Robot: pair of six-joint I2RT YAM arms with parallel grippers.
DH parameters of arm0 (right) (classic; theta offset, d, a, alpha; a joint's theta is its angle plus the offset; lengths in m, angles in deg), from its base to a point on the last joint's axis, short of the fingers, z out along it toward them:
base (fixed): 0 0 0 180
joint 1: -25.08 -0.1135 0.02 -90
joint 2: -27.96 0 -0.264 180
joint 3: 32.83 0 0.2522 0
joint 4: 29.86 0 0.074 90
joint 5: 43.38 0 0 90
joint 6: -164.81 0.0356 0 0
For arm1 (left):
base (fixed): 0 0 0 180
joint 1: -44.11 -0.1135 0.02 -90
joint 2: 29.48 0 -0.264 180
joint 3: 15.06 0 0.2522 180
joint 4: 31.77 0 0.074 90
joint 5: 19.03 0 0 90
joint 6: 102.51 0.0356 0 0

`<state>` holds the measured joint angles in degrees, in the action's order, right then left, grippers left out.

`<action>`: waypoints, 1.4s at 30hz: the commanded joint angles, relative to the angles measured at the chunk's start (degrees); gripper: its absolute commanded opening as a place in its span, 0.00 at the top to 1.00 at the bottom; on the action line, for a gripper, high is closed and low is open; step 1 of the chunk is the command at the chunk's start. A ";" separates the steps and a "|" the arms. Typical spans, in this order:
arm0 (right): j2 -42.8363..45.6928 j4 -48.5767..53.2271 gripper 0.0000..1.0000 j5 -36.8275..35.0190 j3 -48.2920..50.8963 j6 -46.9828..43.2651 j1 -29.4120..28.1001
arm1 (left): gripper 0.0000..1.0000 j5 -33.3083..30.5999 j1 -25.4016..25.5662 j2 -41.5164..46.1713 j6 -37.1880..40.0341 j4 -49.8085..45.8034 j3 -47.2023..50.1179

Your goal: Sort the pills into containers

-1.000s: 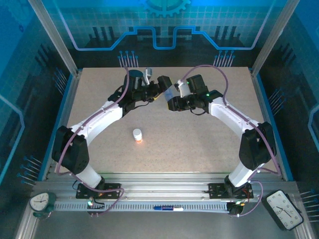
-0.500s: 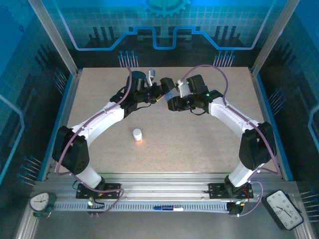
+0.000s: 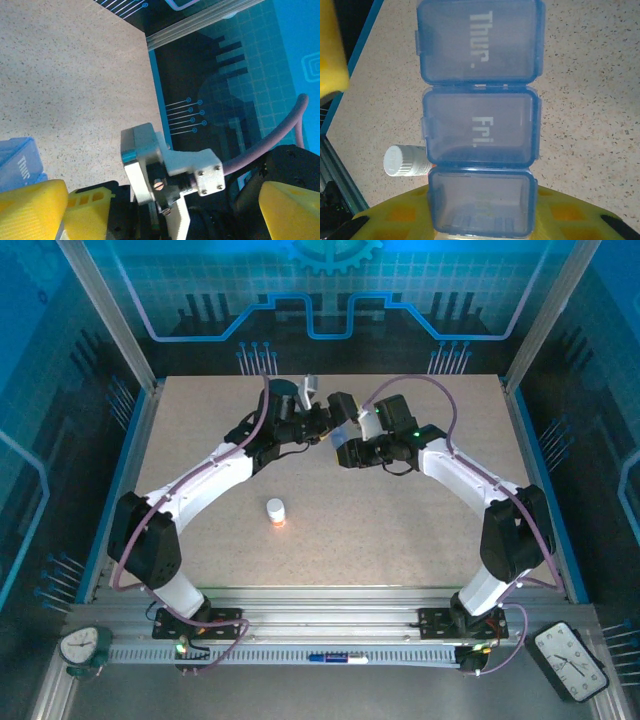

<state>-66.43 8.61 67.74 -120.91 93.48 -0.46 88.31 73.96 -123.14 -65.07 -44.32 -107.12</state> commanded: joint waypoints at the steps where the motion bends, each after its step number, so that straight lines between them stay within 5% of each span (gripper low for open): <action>1: 1.84 -1.09 0.71 0.35 0.50 0.41 0.03 | 0.01 -2.57 0.43 -0.15 0.77 -0.73 -1.59; 42: 1.98 -2.13 0.72 0.76 -1.77 2.59 -0.92 | 0.01 -2.82 0.39 -1.42 1.40 -0.17 -1.24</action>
<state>-64.44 6.97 67.63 -120.54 95.89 -0.37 83.87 74.07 -123.36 -64.65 -46.50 -106.16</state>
